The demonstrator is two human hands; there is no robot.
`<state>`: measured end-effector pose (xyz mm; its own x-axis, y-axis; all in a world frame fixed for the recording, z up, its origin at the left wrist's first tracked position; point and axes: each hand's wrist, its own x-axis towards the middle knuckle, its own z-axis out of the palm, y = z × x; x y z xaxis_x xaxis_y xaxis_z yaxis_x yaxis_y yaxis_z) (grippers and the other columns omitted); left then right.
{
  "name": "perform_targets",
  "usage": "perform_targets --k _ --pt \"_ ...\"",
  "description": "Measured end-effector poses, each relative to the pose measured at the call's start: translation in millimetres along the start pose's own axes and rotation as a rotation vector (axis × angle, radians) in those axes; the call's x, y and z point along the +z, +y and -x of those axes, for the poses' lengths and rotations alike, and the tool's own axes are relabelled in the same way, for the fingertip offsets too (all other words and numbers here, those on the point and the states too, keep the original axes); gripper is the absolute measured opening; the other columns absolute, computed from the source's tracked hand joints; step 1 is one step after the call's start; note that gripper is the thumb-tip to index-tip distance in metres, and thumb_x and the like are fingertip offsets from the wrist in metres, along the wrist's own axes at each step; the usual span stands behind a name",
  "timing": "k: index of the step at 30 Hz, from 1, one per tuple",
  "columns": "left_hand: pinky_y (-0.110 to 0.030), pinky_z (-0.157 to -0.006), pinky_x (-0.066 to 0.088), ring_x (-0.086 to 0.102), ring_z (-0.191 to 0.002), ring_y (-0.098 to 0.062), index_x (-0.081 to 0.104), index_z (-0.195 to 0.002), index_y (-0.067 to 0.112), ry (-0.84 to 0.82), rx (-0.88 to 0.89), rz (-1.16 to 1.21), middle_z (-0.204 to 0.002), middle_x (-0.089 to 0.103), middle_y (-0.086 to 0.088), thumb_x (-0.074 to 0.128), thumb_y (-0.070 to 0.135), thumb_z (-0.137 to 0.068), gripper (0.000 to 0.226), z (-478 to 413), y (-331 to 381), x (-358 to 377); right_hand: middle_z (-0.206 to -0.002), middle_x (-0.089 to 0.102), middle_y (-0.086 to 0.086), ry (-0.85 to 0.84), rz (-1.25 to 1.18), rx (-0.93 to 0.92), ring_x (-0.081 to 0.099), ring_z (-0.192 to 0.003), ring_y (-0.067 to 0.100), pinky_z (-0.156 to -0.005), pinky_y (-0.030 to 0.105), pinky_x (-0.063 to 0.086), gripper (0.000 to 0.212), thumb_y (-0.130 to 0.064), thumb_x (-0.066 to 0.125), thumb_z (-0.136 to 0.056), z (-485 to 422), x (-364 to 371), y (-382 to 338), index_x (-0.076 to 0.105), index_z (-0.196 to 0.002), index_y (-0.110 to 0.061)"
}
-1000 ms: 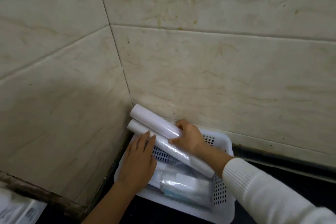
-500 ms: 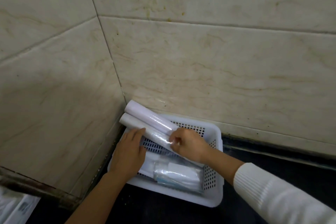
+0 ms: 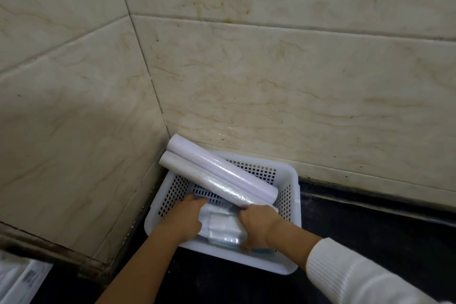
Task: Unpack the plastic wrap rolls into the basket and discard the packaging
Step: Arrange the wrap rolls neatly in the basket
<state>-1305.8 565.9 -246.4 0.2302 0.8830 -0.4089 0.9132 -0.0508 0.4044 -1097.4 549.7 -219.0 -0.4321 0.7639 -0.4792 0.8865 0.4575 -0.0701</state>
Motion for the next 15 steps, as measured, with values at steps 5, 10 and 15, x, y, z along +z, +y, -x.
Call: perform_targets --k 5,10,15 --pt "-0.042 -0.099 0.048 0.05 -0.119 -0.028 0.05 -0.136 0.035 0.007 0.003 -0.115 -0.137 0.048 -0.007 0.05 0.002 -0.087 0.06 -5 1 3 -0.114 0.063 0.01 0.118 -0.034 0.049 0.064 -0.099 0.029 -0.082 0.038 0.051 0.031 -0.028 0.066 -0.085 0 7 -1 0.063 -0.109 -0.009" --pt "-0.043 -0.099 0.048 0.049 -0.12 -0.032 0.048 -0.137 0.039 0.002 -0.037 -0.127 -0.137 0.045 -0.011 0.051 0.004 -0.089 0.059 -6 1 4 -0.113 0.06 0.005 0.243 -0.275 0.042 0.061 -0.099 0.024 -0.077 0.03 0.049 0.024 -0.021 0.069 -0.079 7 6 11 0.066 -0.1 -0.011" --pt "-0.036 -0.104 0.042 0.045 -0.121 -0.033 0.047 -0.137 0.043 -0.029 -0.072 -0.009 -0.134 0.039 -0.014 0.063 0.014 -0.088 0.059 -6 4 3 -0.103 0.068 -0.002 0.223 -0.795 0.015 0.065 -0.092 0.017 -0.078 0.025 0.053 0.032 -0.013 0.072 -0.078 17 -16 34 0.069 -0.11 -0.02"
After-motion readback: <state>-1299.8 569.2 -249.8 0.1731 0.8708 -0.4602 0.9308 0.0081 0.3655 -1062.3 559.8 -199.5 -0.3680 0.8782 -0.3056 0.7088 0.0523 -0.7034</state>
